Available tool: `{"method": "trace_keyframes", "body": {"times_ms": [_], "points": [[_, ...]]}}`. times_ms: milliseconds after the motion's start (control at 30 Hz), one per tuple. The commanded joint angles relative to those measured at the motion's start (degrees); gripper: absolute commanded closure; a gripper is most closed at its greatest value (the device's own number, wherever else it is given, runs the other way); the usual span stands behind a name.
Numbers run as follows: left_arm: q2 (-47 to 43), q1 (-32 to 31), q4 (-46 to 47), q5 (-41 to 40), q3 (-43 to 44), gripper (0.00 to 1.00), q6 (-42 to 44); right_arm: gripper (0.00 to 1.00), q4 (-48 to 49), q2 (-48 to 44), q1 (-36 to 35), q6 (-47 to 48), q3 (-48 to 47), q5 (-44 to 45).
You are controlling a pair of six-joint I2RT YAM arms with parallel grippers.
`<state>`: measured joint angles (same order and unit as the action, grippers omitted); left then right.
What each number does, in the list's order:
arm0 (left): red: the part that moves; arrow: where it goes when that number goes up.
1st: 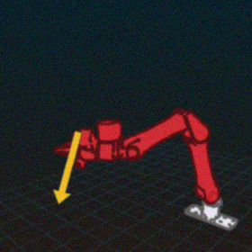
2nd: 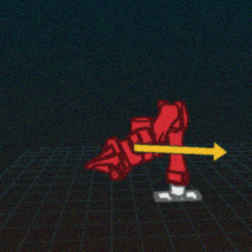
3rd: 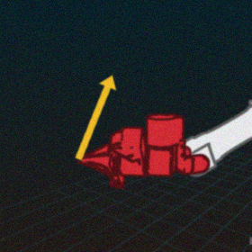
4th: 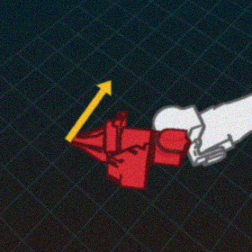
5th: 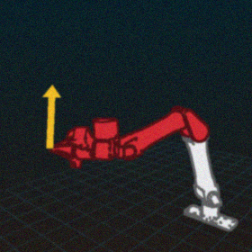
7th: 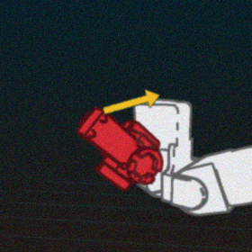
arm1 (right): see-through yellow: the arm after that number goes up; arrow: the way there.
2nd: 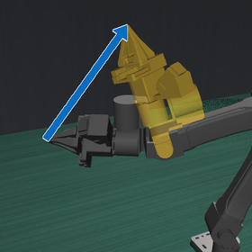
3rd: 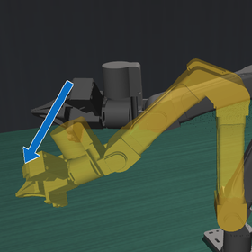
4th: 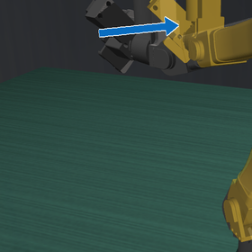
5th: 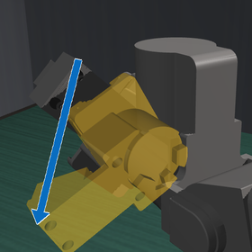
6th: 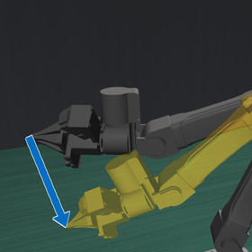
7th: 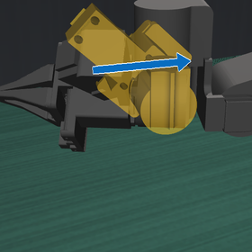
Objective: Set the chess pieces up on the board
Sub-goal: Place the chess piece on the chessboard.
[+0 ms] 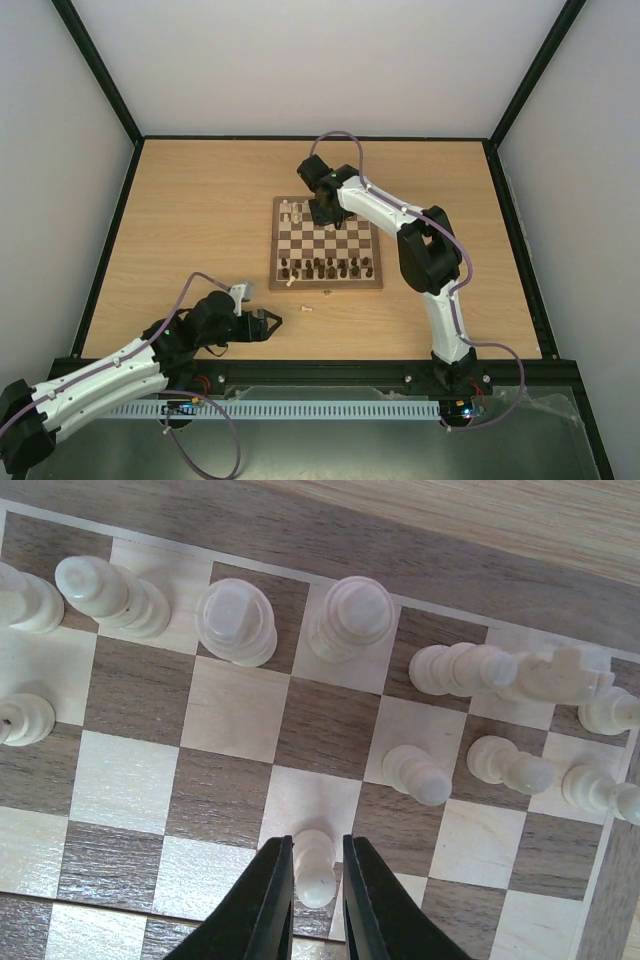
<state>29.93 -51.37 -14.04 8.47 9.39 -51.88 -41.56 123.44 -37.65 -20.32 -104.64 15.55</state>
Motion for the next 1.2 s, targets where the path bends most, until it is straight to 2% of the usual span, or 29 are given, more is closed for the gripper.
{"method": "trace_keyframes", "body": {"times_ms": [0,133,267,467,633,867,1033,1167], "points": [[1.2,-0.3,1.5,-0.1,1.7,0.13,0.5,0.85,-0.2,0.3,0.4,0.9,0.1,-1.5],[2.1,-0.3,2.0,0.0,1.6,0.13,0.6,0.84,0.3,-1.3,0.4,0.9,2.1,-2.8],[2.8,-0.4,2.7,-0.1,1.6,0.13,0.7,0.77,0.3,-2.5,0.4,0.9,4.7,-3.9],[3.6,-0.4,3.7,0.5,1.2,0.13,0.7,0.75,1.0,-3.9,0.4,0.3,7.2,-3.4],[3.5,-0.3,3.7,0.5,1.3,0.13,0.7,0.81,1.2,-3.4,0.4,0.5,6.6,-3.1],[4.1,-0.3,3.9,0.4,1.5,0.12,0.8,0.81,1.4,-2.8,0.4,0.5,4.8,-2.3],[4.6,-0.3,4.2,0.3,1.7,0.12,0.9,0.91,1.4,-2.0,0.4,0.5,3.6,-2.0],[5.0,-0.3,4.4,0.4,1.9,0.13,1.2,0.92,1.6,-1.1,0.4,0.5,2.3,-1.1]]}}
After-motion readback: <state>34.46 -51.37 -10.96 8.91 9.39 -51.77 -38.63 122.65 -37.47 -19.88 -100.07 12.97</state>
